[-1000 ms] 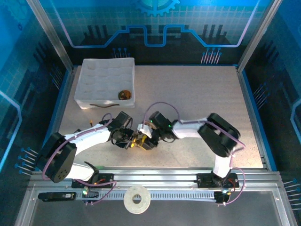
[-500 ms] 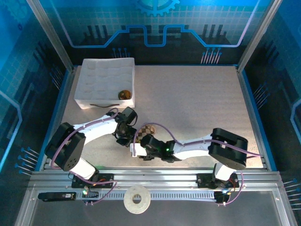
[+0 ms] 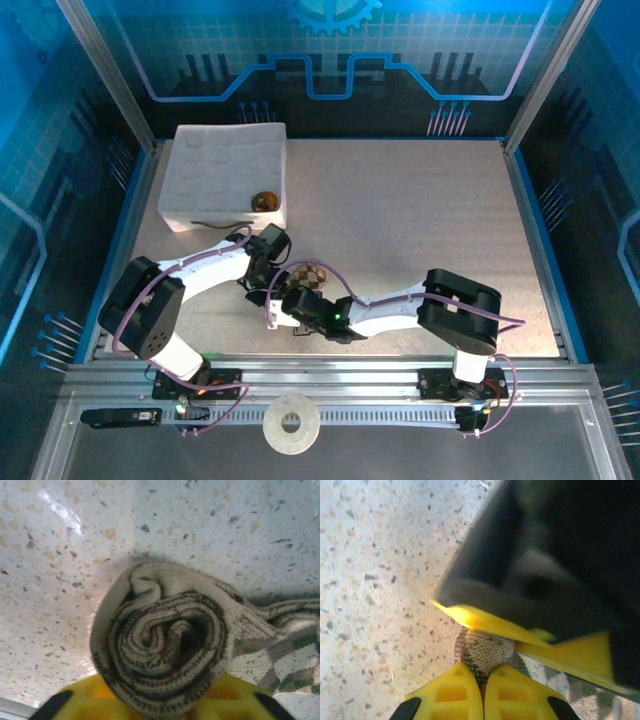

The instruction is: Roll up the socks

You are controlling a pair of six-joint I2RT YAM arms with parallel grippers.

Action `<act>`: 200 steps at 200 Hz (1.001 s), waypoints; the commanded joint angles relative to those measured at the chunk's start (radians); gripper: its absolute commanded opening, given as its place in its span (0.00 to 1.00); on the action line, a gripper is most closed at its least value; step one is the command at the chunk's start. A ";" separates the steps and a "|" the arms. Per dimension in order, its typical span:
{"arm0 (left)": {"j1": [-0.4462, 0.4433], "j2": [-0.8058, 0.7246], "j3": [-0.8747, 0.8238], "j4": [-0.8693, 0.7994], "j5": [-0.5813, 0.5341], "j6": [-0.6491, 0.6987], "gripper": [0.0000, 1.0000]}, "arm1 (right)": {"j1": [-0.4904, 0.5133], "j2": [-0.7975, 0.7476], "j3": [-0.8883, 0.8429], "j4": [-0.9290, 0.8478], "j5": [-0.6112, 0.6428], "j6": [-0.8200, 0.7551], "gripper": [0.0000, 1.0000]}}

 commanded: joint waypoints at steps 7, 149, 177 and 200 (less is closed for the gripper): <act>0.006 -0.079 -0.034 -0.078 0.050 -0.027 0.55 | -0.105 0.038 -0.010 -0.146 -0.188 0.170 0.00; 0.033 -0.310 -0.107 -0.011 -0.019 0.029 0.69 | -0.371 0.125 -0.105 -0.169 -0.793 0.421 0.00; 0.005 -0.299 -0.137 0.087 -0.006 0.015 0.67 | -0.384 0.158 -0.067 -0.215 -0.793 0.434 0.00; -0.016 -0.247 -0.137 0.109 -0.013 0.027 0.64 | -0.404 0.186 -0.050 -0.233 -0.811 0.463 0.00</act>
